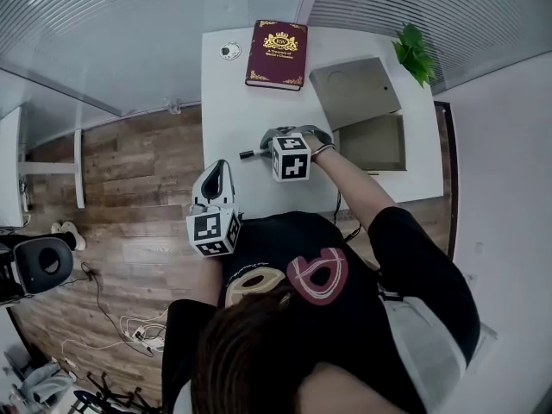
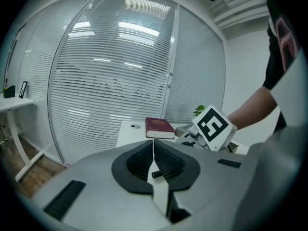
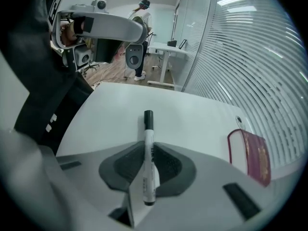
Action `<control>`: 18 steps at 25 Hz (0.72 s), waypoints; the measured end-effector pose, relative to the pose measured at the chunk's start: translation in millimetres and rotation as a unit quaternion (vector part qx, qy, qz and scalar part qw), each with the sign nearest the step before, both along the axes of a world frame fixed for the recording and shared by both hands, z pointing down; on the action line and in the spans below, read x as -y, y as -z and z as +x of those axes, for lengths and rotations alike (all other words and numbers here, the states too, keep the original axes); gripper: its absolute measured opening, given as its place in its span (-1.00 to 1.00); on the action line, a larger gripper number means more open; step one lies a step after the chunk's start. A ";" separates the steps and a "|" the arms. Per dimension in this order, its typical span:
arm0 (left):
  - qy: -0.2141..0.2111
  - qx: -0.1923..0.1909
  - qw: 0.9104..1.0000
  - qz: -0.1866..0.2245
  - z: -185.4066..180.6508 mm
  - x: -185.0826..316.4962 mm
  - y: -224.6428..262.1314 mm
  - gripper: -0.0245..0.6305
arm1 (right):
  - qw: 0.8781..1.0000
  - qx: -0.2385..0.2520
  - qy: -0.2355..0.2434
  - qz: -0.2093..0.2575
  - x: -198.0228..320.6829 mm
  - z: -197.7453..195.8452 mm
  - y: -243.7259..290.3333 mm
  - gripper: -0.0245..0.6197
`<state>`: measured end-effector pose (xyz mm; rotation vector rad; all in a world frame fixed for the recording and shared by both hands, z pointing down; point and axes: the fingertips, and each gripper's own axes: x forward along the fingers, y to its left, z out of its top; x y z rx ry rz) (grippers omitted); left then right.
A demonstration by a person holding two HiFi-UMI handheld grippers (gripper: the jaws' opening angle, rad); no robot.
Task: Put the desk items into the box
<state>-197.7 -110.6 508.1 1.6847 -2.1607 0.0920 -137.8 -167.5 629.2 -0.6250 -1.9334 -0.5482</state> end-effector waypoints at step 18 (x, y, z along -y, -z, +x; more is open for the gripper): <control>-0.058 -0.012 0.998 0.014 14.8 17.9 0.6 -0.86 | 0.954 0.151 -0.248 -0.070 36.8 15.1 95.6 -0.70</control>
